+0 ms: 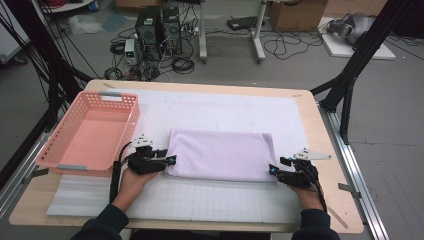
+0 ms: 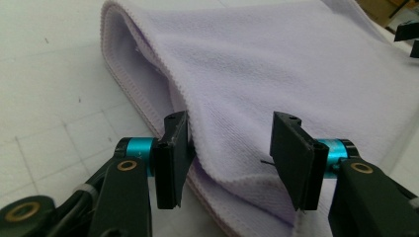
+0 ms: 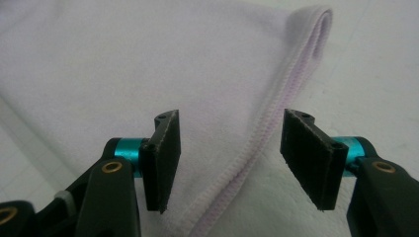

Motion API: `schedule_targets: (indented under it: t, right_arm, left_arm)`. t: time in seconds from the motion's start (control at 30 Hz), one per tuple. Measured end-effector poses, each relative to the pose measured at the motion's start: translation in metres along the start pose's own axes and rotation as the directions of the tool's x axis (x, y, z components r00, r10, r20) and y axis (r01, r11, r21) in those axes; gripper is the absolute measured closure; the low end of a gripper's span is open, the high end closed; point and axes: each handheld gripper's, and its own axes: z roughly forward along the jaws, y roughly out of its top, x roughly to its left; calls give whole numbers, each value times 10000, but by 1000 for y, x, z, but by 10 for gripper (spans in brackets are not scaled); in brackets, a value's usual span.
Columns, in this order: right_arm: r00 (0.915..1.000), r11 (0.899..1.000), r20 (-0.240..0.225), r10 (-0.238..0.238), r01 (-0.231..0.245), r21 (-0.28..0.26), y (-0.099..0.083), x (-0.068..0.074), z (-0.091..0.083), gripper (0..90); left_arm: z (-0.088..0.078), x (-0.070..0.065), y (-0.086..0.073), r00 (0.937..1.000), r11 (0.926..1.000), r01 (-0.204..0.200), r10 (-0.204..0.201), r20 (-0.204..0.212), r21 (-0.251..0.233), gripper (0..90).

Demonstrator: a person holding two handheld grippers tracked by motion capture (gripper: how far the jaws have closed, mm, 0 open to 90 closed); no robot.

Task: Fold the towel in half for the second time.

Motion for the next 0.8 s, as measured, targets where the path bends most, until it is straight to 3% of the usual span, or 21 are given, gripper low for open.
schedule_targets:
  t: [0.1, 0.17, 0.2, 0.3, 0.37, 0.43, 0.47, 0.5, 0.53, 0.6, 0.67, 0.7, 0.73, 0.8]
  right_arm:
    - [9999, 9997, 109, -93, 90, 239, -3, 0, -1, 418]
    - [9989, 9963, 324, -347, 320, 792, -9, 0, 3, 413]
    - [9991, 9968, 286, -317, 295, 741, -11, 0, 3, 413]
    - [9991, 9962, 354, -225, 194, 855, -12, -3, -2, 400]
    - [9995, 9952, 299, 54, -83, 971, -12, -6, -5, 394]
    - [9999, 9980, -94, 60, -54, 634, -13, -7, -11, 416]
    - [9985, 9992, -446, 307, -296, 259, -13, -7, -13, 414]
    - [9973, 9988, -588, 443, -454, -180, -12, -8, -14, 405]
    - [9973, 9988, -588, 443, -454, -180, -12, -8, -14, 405]
    - [9986, 9970, -353, 387, -409, -650, -9, -5, -12, 397]
    - [10000, 9976, -7, -76, 75, -686, -4, 1, -4, 413]
    - [9993, 9975, 106, -360, 366, -600, -1, 5, 1, 446]
    - [9954, 9955, 529, -798, 823, -466, 4, 10, 12, 453]
    - [9860, 9924, 1199, -1157, 1199, -285, 11, 14, 20, 456]
  left_arm:
    - [-2, -4, -3, 10000, 10000, -9, 8, 42, 46, 482]
    - [-2, -6, -5, 9998, 9995, -153, 156, -87, 283, 466]
    - [-1, -7, -7, 9985, 9982, -343, 363, -404, 494, 463]
    - [-2, -8, -8, 9925, 9965, -364, 448, -1141, 753, 475]
    - [-5, -8, -10, 9917, 9976, -260, 339, -1242, 647, 474]
    - [-9, -8, -11, 9925, 9982, -155, 224, -1205, 580, 474]
    - [-12, -8, -11, 9935, 9993, -109, 150, -1128, 369, 474]
    - [-12, -8, -11, 9935, 9993, -109, 150, -1128, 369, 475]
    - [-13, -9, -11, 9944, 9997, -89, 114, -1050, 245, 475]
    - [-14, -10, -10, 9970, 10000, 6, -5, -780, 10, 473]
    - [-11, -10, -10, 9983, 10000, 63, -59, -584, 64, 472]
    - [-8, -10, -10, 9970, 9998, -61, 74, -765, 171, 472]
    - [-4, -8, -7, 9919, 9998, -134, 150, -1259, 135, 473]
    - [-4, -6, -3, 9897, 9999, -133, 120, -1429, -82, 472]
